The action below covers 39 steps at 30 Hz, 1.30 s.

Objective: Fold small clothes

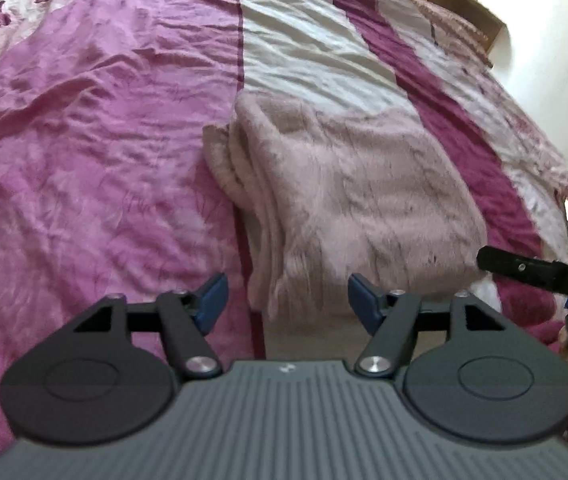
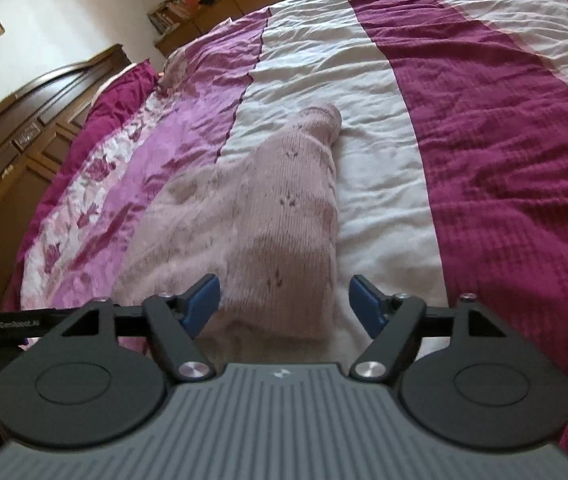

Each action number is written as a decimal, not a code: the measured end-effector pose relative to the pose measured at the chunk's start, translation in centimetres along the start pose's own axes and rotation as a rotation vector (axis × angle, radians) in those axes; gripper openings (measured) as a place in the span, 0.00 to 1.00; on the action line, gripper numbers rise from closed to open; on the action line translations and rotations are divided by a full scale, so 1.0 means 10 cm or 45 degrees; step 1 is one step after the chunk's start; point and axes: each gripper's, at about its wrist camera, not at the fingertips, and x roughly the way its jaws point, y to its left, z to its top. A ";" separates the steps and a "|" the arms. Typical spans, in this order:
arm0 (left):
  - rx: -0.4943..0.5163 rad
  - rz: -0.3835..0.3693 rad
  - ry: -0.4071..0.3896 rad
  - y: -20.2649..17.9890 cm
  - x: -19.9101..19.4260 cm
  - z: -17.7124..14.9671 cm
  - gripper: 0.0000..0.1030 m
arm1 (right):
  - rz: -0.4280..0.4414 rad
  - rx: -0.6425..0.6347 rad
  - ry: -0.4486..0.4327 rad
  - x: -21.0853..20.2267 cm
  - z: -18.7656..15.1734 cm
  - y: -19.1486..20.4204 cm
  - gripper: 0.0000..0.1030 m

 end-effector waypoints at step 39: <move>0.022 0.355 0.145 -0.55 0.38 -0.66 0.82 | -0.336 -0.287 0.225 0.24 -0.65 0.38 0.93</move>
